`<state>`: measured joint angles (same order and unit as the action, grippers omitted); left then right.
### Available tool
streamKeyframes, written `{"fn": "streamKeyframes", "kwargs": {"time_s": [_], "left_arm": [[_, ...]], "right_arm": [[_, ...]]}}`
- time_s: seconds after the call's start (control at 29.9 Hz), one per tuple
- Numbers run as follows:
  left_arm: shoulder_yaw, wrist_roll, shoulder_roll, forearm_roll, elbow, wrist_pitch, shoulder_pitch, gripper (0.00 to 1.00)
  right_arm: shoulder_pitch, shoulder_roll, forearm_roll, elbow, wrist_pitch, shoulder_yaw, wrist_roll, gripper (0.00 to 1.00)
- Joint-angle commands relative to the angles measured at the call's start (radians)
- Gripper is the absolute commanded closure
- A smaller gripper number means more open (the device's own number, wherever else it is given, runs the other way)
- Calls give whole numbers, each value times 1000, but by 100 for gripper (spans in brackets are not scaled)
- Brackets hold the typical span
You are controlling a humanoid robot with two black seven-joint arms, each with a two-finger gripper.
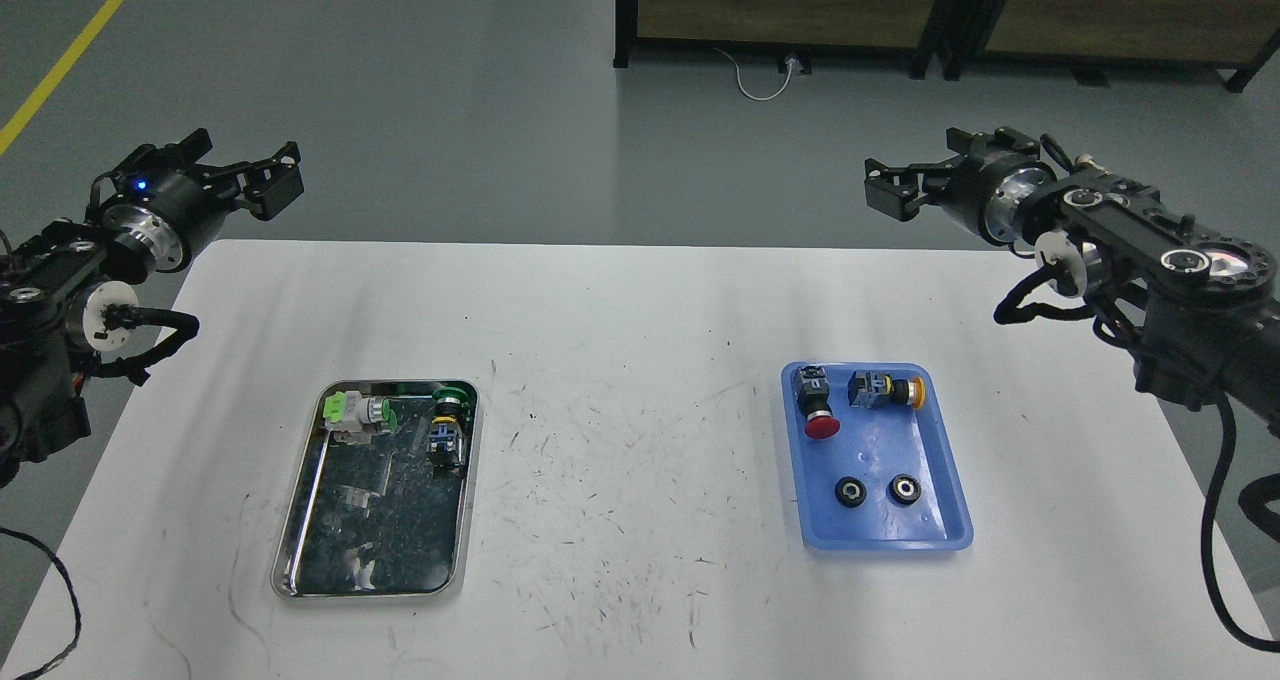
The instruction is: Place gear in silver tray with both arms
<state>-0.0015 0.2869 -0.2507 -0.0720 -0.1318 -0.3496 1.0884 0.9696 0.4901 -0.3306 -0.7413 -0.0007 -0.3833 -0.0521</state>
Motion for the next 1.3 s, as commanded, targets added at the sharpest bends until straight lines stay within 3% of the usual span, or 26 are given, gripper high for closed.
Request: {"fn": "streamKeyframes", "kwargs": {"time_s": [0.0, 0.07, 0.23, 0.43, 0.8, 1.27], "left_arm": [[-2, 2, -1, 0, 0, 0, -1, 1], [-2, 2, -1, 0, 0, 0, 1, 1], [-2, 2, -1, 0, -2, -3, -1, 1], [-2, 2, -2, 0, -2, -8, -12, 1], [0, 5, -12, 0, -2, -14, -19, 1], [0, 14, -36, -2, -2, -17, -45, 1]], "right_arm": [[-6, -16, 54, -4, 122, -8, -3, 4], [-8, -5, 77, -19, 172, 9, -5, 12], [-29, 86, 74, -137, 270, 121, 5, 11], [-29, 228, 15, -265, 489, 282, -14, 8], [-77, 311, -178, -277, 489, 357, -87, 7], [-163, 226, -323, -265, 489, 382, -89, 4]]}}
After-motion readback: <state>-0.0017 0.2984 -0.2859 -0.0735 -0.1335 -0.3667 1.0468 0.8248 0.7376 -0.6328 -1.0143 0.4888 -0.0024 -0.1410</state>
